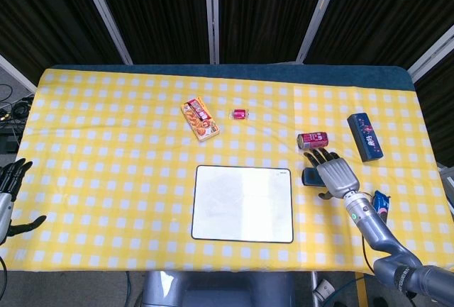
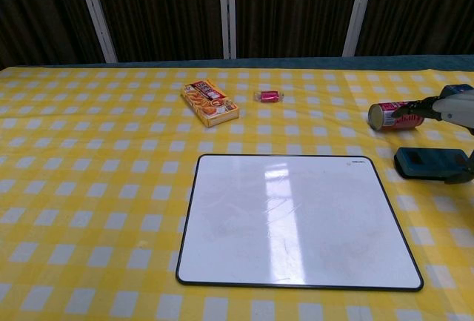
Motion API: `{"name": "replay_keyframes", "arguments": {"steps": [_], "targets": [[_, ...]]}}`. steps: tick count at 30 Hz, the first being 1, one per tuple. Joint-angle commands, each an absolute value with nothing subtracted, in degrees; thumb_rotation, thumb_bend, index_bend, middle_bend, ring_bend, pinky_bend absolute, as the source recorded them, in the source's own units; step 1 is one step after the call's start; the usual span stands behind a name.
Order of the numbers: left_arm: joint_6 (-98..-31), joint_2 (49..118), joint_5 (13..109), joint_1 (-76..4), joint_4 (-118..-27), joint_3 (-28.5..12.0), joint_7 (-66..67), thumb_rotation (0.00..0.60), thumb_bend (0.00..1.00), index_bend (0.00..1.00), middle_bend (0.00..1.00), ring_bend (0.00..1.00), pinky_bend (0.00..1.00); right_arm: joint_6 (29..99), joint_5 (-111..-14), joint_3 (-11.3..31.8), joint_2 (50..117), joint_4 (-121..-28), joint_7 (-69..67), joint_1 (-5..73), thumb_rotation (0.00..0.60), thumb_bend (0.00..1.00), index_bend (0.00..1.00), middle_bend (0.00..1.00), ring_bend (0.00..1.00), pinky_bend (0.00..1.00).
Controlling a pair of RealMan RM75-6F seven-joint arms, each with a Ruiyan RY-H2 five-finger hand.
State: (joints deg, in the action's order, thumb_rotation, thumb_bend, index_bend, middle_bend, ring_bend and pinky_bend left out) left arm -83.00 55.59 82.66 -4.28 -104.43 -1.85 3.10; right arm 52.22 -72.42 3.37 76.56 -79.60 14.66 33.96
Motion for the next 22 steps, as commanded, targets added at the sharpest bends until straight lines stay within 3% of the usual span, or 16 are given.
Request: {"name": "replay_keyframes", "arguments": {"steps": [1,4,7,10,22], "targets": [[-83.0,55.5,82.6,-4.3,-104.4,-1.9,2.8,0.600,0.00,0.00,0.00,0.00,0.00,56.2,-74.9,3.5,73.4,-83.9,13.6,32.3,0.600,0.00,0.07,0.05,0.04,0.18],[-83.2,55.2,82.8,-4.2,-104.3,-2.0,2.2,0.600,0.00,0.00,0.00,0.00,0.00,61.9,-78.2,3.2,69.4,-89.3,11.4,29.6,0.600,0.00,0.08,0.05,0.03,0.10],[-83.9,54.9,83.5,-3.9,-104.5,-1.8,1.5,0.600,0.00,0.00,0.00,0.00,0.00,73.0,-83.4,2.2,64.7,-94.7,7.5,23.7,0.600,0.00,0.08,0.03,0.00,0.01],[-84.3,54.8,84.2,-3.7,-104.6,-1.6,1.1,0.600,0.00,0.00,0.00,0.00,0.00,79.2,-86.5,1.1,63.1,-95.7,5.4,19.9,0.600,0.00,0.07,0.00,0.00,0.00],[-84.9,54.5,85.6,-3.3,-104.8,-1.0,0.2,0.600,0.00,0.00,0.00,0.00,0.00,89.1,-87.8,-0.4,63.1,-93.5,0.9,11.1,0.600,0.00,0.06,0.00,0.00,0.00]]}}
